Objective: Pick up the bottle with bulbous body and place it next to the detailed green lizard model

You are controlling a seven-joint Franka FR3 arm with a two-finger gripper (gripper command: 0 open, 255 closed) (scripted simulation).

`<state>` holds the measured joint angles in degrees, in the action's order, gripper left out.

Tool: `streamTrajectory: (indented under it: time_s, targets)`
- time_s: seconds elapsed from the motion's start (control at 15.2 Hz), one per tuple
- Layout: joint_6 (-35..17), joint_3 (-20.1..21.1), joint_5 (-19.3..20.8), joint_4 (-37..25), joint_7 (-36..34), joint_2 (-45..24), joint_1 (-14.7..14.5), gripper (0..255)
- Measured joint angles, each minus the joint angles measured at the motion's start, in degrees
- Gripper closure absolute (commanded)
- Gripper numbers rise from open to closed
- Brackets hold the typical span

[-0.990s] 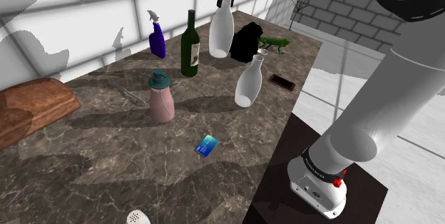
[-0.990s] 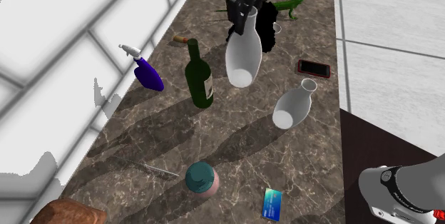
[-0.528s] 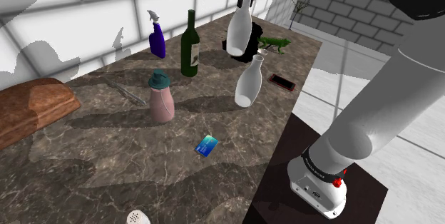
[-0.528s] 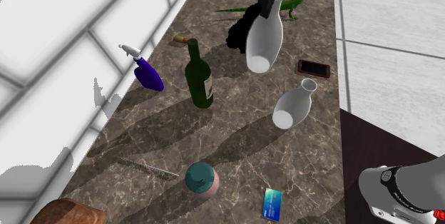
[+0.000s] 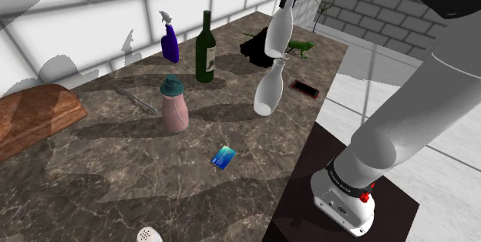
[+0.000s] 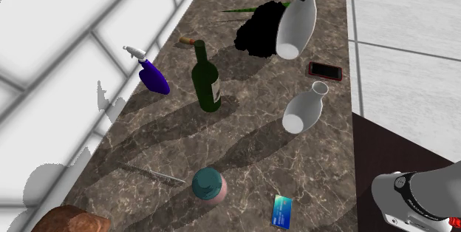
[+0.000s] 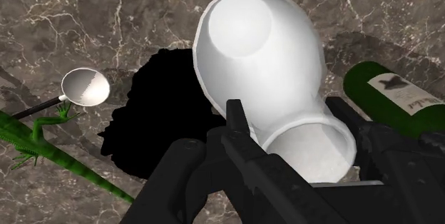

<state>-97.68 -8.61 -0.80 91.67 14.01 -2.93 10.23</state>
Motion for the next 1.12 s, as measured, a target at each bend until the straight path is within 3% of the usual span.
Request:
streamTrajectory:
  time_s: [0.53, 1.12]
  targets:
    - [0.6, -4.8, -1.5, -3.2, 10.5, -2.9, 5.7, 255]
    - [4.6, -9.6, -5.4, -15.7, 23.0, -12.2, 14.1, 255]
